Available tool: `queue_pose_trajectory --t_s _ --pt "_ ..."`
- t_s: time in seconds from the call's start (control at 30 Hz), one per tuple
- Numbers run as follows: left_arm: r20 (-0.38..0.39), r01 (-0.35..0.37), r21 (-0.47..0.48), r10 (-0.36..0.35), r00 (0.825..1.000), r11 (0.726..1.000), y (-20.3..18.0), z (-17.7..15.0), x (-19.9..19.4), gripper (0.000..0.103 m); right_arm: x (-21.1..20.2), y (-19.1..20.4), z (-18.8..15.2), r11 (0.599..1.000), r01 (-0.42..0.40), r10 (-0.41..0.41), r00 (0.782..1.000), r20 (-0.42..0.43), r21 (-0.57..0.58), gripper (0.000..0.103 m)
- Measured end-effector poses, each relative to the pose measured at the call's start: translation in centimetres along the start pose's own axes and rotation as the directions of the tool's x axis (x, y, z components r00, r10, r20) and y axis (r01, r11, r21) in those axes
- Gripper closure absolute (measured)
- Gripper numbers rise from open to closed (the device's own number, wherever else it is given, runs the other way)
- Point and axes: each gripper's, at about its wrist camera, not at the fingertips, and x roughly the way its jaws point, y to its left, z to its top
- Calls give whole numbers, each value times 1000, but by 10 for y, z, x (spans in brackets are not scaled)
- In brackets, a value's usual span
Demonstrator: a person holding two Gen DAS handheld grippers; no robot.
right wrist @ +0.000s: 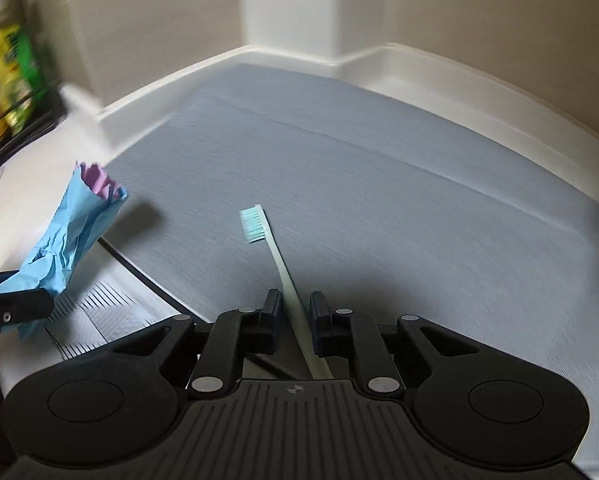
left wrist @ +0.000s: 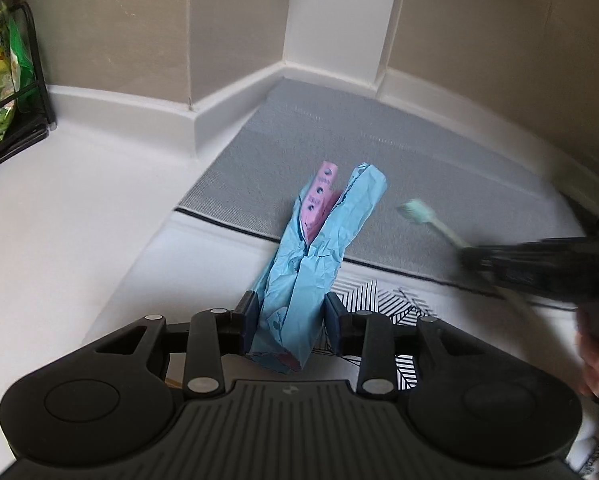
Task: Collect trash
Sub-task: 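Hold the glove in the left gripper while the right gripper aligns over the green toothbrush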
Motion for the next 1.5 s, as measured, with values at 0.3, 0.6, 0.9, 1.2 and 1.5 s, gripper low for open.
queue_pose_trajectory --t_s 0.3,0.6,0.9,1.2,1.5 --pt "-9 -49 9 49 999 999 -9 6 24 40 4 -3 -16 1000 13 -11 997 81 -24 35" --pt "15 -90 65 89 996 994 -24 7 42 8 12 -8 -23 999 32 -28 987 157 -25 5" --pt "69 -110 61 106 992 992 -28 0 56 0 16 -19 -23 998 56 -55 986 160 -5 0" --pt "136 -126 27 121 983 992 -29 -5 58 0 15 -19 -25 998 58 -56 985 161 -6 0" --pt "144 -123 24 118 982 992 -28 -6 58 0 16 -18 -24 998 58 -57 985 161 -5 0"
